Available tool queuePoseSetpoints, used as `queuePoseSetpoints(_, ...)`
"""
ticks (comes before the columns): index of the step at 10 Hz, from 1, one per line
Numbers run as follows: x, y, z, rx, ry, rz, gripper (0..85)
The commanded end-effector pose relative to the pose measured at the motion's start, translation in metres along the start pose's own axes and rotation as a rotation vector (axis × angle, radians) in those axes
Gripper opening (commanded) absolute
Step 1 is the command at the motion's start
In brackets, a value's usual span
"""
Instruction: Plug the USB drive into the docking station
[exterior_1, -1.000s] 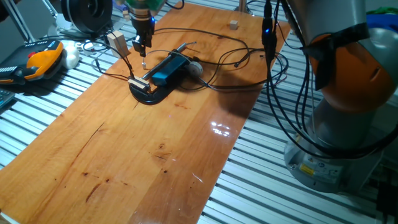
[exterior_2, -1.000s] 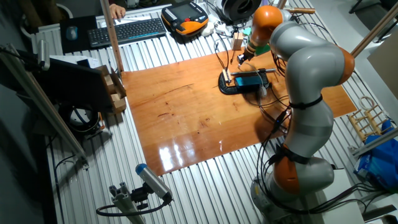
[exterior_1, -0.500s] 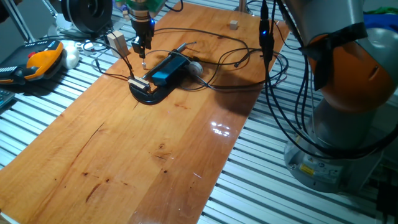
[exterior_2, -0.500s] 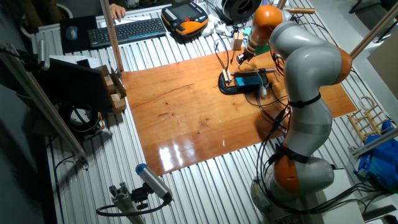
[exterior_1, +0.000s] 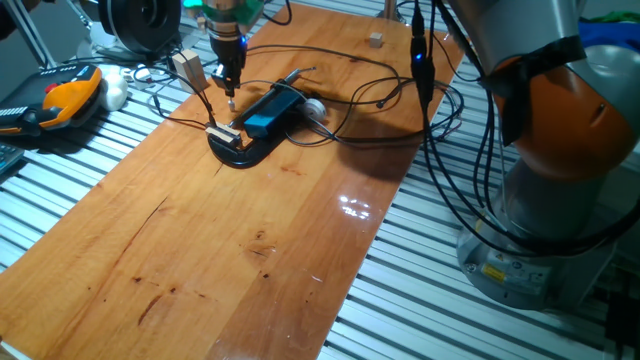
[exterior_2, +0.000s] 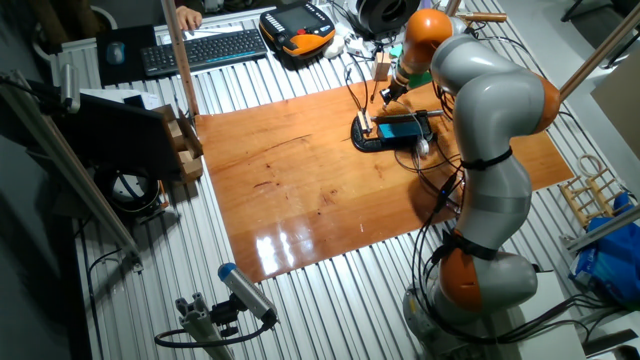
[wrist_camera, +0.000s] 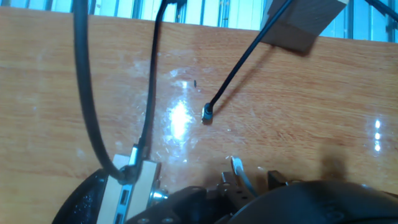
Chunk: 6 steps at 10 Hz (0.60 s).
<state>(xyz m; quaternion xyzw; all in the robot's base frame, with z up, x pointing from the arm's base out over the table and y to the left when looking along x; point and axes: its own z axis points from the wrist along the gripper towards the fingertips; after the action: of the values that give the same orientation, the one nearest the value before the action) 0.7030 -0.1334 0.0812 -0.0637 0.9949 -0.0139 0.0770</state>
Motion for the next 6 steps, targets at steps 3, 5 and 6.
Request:
queuePoseSetpoints(3,-0.0009,0.0008,0.0028,-0.004,-0.004,-0.041,34.0)
queuePoseSetpoints(5,-0.0017,0.0013,0.0064,-0.002,0.004,-0.079,34.0)
queuePoseSetpoints(6,-0.0018,0.0016,0.0075,-0.005,0.013,-0.087,34.0)
